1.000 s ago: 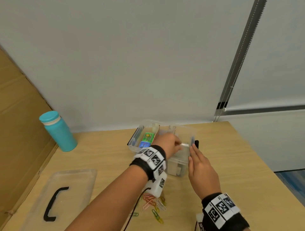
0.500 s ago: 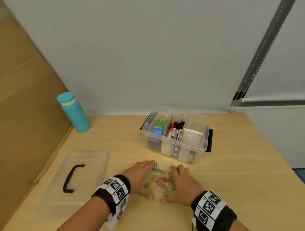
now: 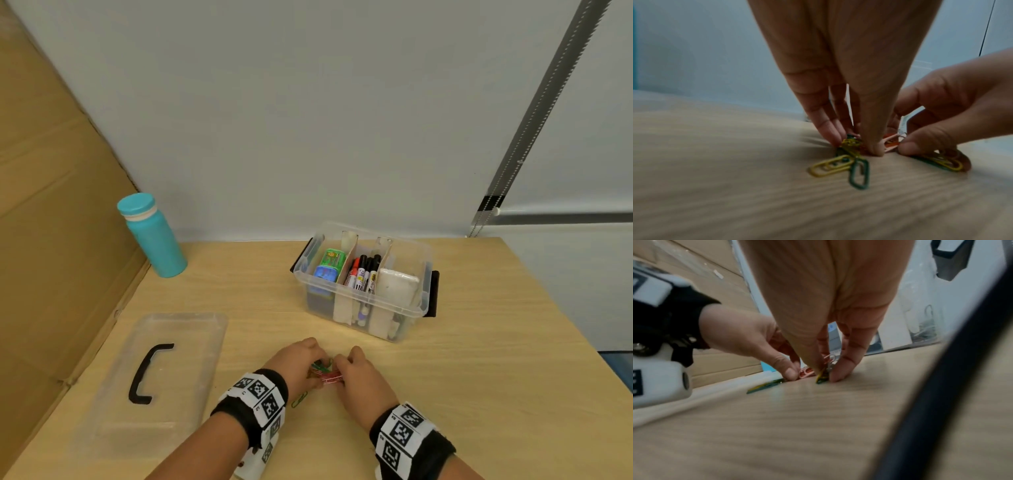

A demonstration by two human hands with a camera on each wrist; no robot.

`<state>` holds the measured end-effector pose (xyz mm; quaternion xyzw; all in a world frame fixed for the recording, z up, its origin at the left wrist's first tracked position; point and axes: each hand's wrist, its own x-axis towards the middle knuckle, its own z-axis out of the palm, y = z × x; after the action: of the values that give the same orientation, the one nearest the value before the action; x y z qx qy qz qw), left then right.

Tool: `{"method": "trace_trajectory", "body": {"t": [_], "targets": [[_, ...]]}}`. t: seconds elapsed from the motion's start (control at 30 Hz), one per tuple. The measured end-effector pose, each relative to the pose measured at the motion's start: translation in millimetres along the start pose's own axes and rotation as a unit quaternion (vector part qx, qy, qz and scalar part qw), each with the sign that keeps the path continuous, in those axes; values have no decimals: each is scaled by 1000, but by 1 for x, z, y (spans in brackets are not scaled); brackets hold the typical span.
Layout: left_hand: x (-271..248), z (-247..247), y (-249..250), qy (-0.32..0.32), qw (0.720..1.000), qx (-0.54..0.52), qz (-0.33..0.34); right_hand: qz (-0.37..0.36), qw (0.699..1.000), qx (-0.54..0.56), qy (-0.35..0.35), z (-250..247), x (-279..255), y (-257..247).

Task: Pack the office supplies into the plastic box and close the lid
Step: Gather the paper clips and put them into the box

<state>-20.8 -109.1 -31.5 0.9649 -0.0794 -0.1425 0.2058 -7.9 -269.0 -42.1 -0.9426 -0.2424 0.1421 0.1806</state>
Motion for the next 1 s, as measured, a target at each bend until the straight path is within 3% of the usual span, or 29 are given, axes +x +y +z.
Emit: {"method": "trace_trajectory", "body": {"t": [0.33,0.5,0.6,0.73,0.83,1.0], "targets": [[-3,-2,9,17,998,23,-48,20,996,-75,39,-8,4,9],[-11,0,-1,61,994,-60,-66,20,998,-17,56,-13,3,25],[-16,-5,-4,75,987,-112,-90,38,993,89,61,-14,2,35],[-26,-17,-8,124,967,-199,-104,93,944,315,36,-29,-7,41],[-34,-27,-11,147,953,-244,-103,71,906,415,44,-63,-18,35],[-38,-35,-14,175,937,-284,-105,13,855,496,151,-134,-27,27]]}}
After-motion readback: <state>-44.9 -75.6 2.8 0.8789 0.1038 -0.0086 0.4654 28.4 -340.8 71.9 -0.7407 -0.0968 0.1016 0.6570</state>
